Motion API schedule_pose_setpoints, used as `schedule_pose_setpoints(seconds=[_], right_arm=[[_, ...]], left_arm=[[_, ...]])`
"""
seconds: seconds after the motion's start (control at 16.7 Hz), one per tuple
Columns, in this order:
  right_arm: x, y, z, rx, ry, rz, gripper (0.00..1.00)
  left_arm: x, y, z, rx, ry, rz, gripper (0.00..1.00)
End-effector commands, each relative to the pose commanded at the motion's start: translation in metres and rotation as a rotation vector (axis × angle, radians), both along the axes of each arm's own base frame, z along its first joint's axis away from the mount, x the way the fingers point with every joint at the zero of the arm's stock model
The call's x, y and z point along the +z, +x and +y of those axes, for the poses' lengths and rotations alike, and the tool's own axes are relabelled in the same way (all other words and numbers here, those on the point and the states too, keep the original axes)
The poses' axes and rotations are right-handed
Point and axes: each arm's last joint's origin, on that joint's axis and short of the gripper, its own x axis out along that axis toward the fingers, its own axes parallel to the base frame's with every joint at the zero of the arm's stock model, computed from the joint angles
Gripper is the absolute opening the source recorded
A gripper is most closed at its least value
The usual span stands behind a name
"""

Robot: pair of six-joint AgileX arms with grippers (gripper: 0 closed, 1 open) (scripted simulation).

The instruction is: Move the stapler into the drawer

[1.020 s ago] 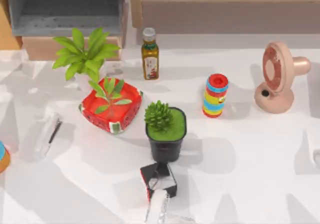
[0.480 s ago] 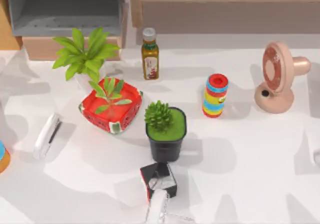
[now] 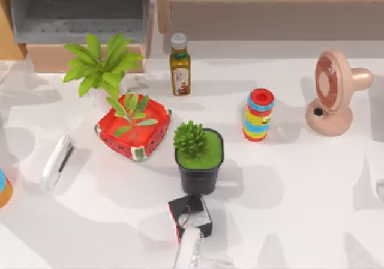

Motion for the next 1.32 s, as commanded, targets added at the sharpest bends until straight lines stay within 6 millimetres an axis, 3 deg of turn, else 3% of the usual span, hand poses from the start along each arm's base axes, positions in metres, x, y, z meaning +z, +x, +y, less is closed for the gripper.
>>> schedule_pose_setpoints(seconds=[0.3, 1.08, 1.32], right_arm=[[0.0000, 0.0000, 0.0000, 0.000, 0.000, 0.000, 1.00], [0.0000, 0.0000, 0.0000, 0.000, 0.000, 0.000, 1.00], [0.0000, 0.0000, 0.0000, 0.000, 0.000, 0.000, 1.00]], left_arm=[[0.0000, 0.0051, 0.0000, 0.000, 0.000, 0.000, 1.00], [0.0000, 0.0051, 0.0000, 0.000, 0.000, 0.000, 0.02], [0.0000, 0.0051, 0.0000, 0.000, 0.000, 0.000, 0.00]])
